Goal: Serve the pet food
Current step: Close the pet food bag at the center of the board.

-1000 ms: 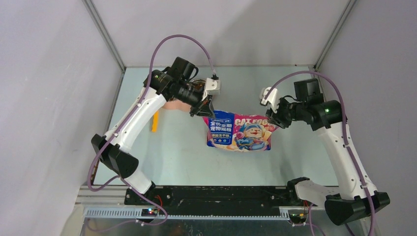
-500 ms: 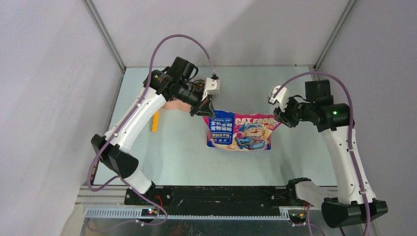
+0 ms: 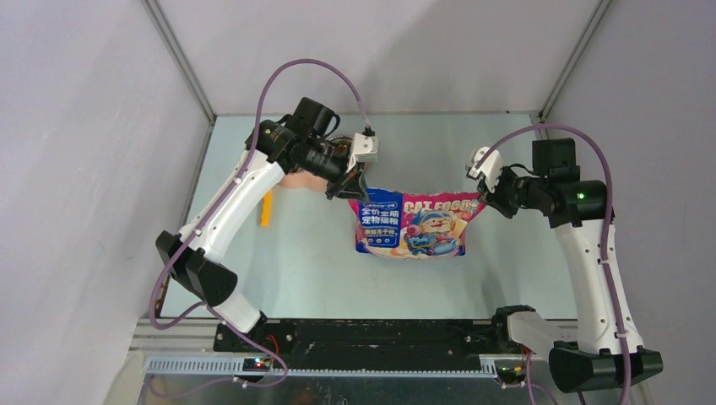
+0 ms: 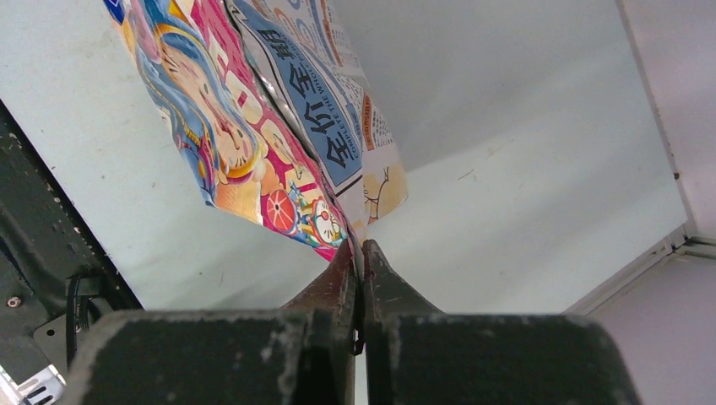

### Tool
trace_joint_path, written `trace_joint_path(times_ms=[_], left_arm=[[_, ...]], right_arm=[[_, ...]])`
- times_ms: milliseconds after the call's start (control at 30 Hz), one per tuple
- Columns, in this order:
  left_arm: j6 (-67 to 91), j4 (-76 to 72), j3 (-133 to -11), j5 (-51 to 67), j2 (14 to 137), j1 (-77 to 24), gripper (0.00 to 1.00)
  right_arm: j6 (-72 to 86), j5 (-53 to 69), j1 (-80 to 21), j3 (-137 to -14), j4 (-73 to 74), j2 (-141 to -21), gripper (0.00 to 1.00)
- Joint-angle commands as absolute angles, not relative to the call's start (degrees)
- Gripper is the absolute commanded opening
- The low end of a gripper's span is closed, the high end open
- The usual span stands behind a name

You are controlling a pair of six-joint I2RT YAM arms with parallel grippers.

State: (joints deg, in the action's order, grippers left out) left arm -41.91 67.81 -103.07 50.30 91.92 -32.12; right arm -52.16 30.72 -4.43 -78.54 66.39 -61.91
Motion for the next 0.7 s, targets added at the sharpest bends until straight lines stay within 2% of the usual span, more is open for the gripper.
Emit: trace_joint_path(times_ms=[0,33,100,200,367,567,667], left_arm=[[-39.7,68.0,-104.9,50.0,88.9,-31.6,0.15],[-38.8,67.4,-105.3,49.7,89.2,-32.0,0.30],[-37.7,66.7,-106.7,48.9,90.4,-33.2,0.45],[-37.3,67.6,-110.5,46.9,93.2,-36.3,0.55],[-34.9,67.5,-113.7,43.2,96.7,-40.2,0.56],[-29.2,59.8,-112.6,33.0,98.2,-43.7,0.59],[-26.8,57.4,-112.9,29.2,99.0,-44.9,0.55]], right_arm=[[-51.5,32.1,-3.2,-79.6,62.0,-60.4,0.00],[-50.7,33.5,-3.2,-79.7,61.8,-60.3,0.00],[-49.2,35.3,-3.2,-79.8,61.0,-60.2,0.00],[-47.1,37.2,-3.2,-79.8,59.5,-60.2,0.00],[-44.2,38.1,-3.2,-79.8,57.3,-60.3,0.00],[-41.0,39.6,-3.2,-79.8,55.9,-60.5,0.00],[-40.4,40.5,-3.2,-79.8,55.7,-60.5,0.00]])
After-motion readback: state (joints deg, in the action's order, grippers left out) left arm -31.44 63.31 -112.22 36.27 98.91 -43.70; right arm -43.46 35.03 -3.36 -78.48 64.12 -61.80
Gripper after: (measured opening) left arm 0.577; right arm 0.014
